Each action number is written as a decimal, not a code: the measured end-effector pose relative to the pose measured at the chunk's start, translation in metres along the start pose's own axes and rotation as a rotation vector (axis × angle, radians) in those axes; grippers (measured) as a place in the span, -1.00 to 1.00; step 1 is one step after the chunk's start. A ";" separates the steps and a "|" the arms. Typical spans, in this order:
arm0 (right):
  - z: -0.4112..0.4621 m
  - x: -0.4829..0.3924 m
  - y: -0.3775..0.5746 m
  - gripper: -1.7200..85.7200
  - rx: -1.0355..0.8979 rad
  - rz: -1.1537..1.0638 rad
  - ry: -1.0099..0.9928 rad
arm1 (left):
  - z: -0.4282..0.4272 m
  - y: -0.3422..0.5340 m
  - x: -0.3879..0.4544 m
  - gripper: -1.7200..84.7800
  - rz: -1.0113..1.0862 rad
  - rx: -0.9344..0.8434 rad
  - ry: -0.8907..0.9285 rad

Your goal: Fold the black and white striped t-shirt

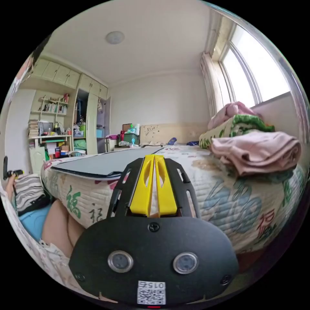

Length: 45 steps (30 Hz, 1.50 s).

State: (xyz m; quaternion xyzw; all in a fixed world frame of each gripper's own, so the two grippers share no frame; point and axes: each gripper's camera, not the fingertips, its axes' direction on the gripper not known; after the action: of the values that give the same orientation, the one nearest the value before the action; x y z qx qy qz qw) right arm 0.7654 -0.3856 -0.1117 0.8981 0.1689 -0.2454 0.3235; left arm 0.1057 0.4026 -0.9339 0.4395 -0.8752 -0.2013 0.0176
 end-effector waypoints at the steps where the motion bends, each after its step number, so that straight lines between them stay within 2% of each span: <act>1: 0.008 0.003 0.006 -0.98 -0.020 0.049 -0.015 | 0.005 -0.005 -0.017 -0.50 -0.040 0.048 -0.045; 5: 0.033 0.008 0.006 -0.98 -0.058 0.064 -0.104 | 0.045 -0.021 -0.062 -0.49 -0.163 0.131 -0.197; 8: 0.046 0.014 -0.008 -0.98 -0.119 -0.052 -0.096 | 0.099 -0.036 -0.081 -0.51 -0.181 0.030 -0.165; 10: 0.047 0.030 -0.014 -0.98 -0.121 -0.091 -0.073 | 0.150 -0.037 -0.087 -0.55 -0.190 -0.123 -0.093; 11: 0.048 0.036 -0.014 -0.98 -0.124 -0.093 -0.074 | 0.158 -0.036 -0.089 -0.56 -0.209 -0.143 -0.089; 15: 0.062 0.073 -0.017 -0.98 -0.160 -0.080 -0.102 | 0.133 -0.014 -0.067 -0.81 -0.134 0.060 -0.089; 20: 0.079 0.085 -0.022 -0.98 -0.145 -0.206 -0.145 | 0.099 0.020 -0.014 -0.89 0.054 0.202 0.031; 22: 0.088 0.082 -0.028 -0.98 -0.148 -0.293 -0.239 | 0.087 0.042 0.011 -0.91 0.121 0.241 0.083; 26: 0.109 0.085 -0.033 -0.98 -0.171 -0.298 -0.459 | 0.085 0.083 0.045 -0.93 0.188 0.250 0.157; 28: 0.125 0.084 -0.029 -0.98 -0.218 -0.287 -0.619 | 0.086 0.110 0.082 -0.93 0.353 0.247 0.139; 33: 0.155 0.083 -0.018 -0.97 -0.316 -0.343 -0.790 | 0.083 0.155 0.127 -0.93 0.625 0.254 0.144; 35: 0.170 0.090 -0.021 -0.96 -0.353 -0.347 -0.848 | 0.084 0.161 0.125 -0.93 0.626 0.253 0.141; 39: 0.230 0.100 -0.045 -0.79 -0.506 -0.273 -1.027 | 0.077 0.163 0.106 -0.94 0.606 0.264 0.187; 45: 0.339 0.067 -0.097 -0.67 -0.710 -0.133 -1.294 | 0.065 0.188 0.096 -0.94 0.729 0.237 0.265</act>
State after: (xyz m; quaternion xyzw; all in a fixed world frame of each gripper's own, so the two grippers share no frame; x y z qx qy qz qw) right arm 0.6632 -0.5300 -0.4243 0.4032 0.0675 -0.6755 0.6137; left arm -0.1098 0.4502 -0.9381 0.1213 -0.9811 -0.0211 0.1496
